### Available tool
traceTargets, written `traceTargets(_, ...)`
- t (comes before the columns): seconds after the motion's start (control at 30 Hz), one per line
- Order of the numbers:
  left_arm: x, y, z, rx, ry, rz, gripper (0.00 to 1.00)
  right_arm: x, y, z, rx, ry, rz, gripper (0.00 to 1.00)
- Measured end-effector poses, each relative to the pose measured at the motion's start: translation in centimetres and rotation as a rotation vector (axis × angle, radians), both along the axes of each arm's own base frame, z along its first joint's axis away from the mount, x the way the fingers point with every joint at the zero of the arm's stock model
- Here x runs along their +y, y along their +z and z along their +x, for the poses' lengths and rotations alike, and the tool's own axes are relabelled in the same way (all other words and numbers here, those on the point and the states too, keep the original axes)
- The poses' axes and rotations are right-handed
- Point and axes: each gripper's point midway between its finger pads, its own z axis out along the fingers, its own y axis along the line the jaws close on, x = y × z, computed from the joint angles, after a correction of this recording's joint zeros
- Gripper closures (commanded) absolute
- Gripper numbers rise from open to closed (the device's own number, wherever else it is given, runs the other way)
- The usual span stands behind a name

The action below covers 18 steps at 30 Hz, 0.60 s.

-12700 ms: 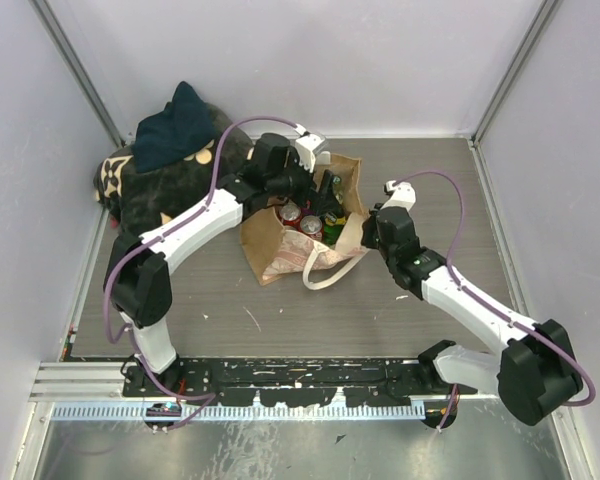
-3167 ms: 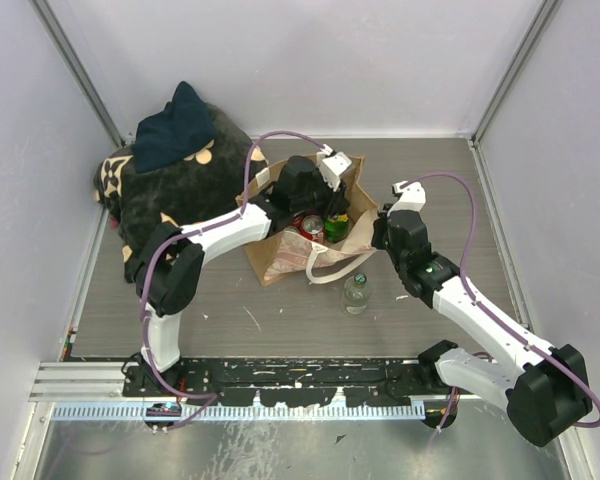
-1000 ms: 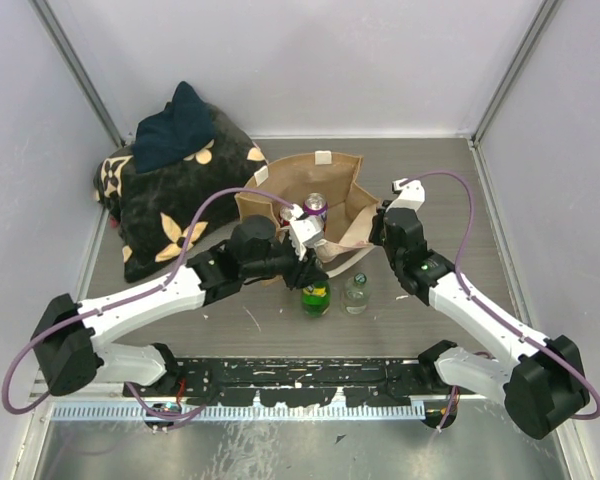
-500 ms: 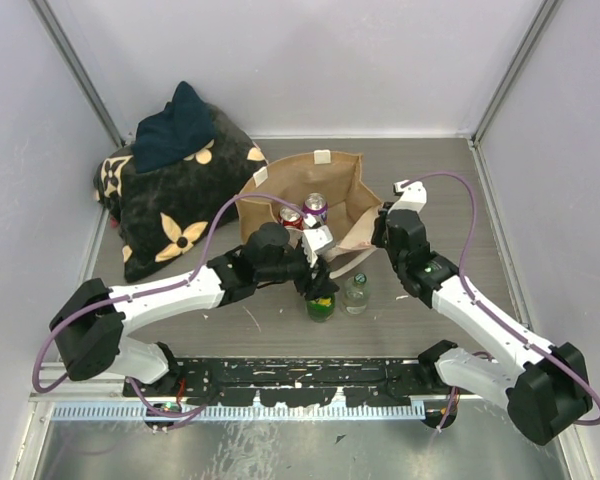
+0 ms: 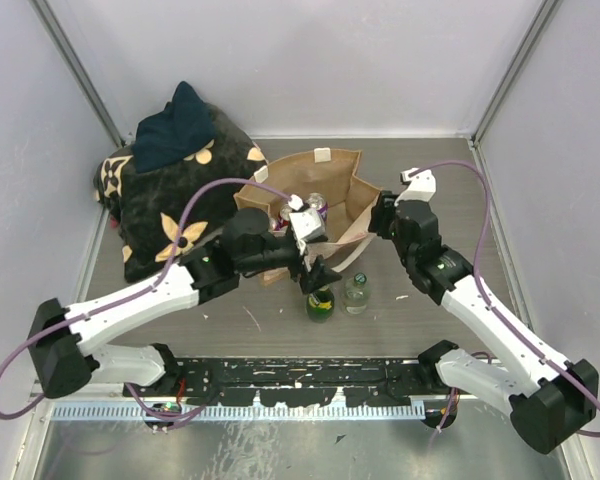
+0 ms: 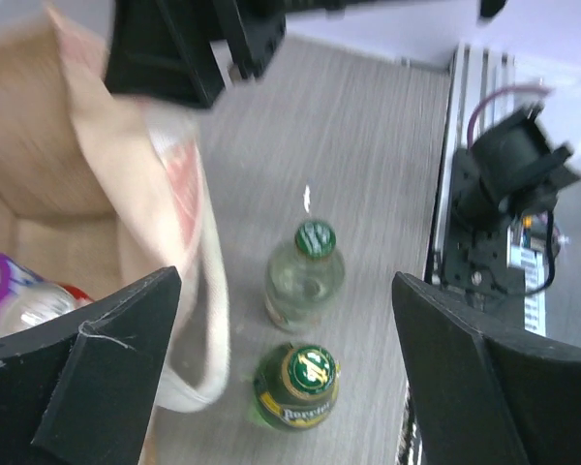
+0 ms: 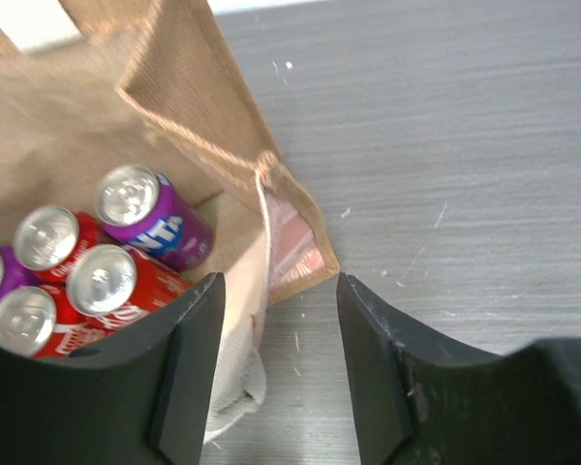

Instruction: Take the beverage out of the canvas bag

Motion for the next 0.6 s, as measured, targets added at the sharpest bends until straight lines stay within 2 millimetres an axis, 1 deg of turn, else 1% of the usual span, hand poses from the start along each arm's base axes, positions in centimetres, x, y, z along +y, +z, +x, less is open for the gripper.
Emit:
traceTargets(0.17,1.2,9.0,0.2,-0.165,0.021,-0.125,0.02,0.6,4.5,-0.1,-0.073,0.042,0.036,0.59)
traceTargets(0.23,1.9,11.7,0.4,-0.224,0.045,-0.160,0.02,1.4,6.0,-0.2,-0.098,0.081,0.062,0.64)
traceTargets(0.3,2.4,13.2,1.1,-0.274,0.086,-0.171,0.02,2.5,6.8,-0.4,-0.106,0.135,0.086,0.68)
traceTargets(0.37,2.7,13.2,2.1,-0.292,0.125,-0.154,0.02,3.6,6.7,-0.7,-0.098,0.186,0.104,0.70)
traceTargets(0.47,3.4,11.3,4.6,-0.281,0.201,-0.089,0.02,5.8,6.0,-1.1,-0.075,0.267,0.118,0.72)
traceTargets(0.6,5.2,8.8,8.1,-0.244,0.306,-0.025,0.02,9.3,3.8,-2.2,-0.020,0.377,0.115,0.72)
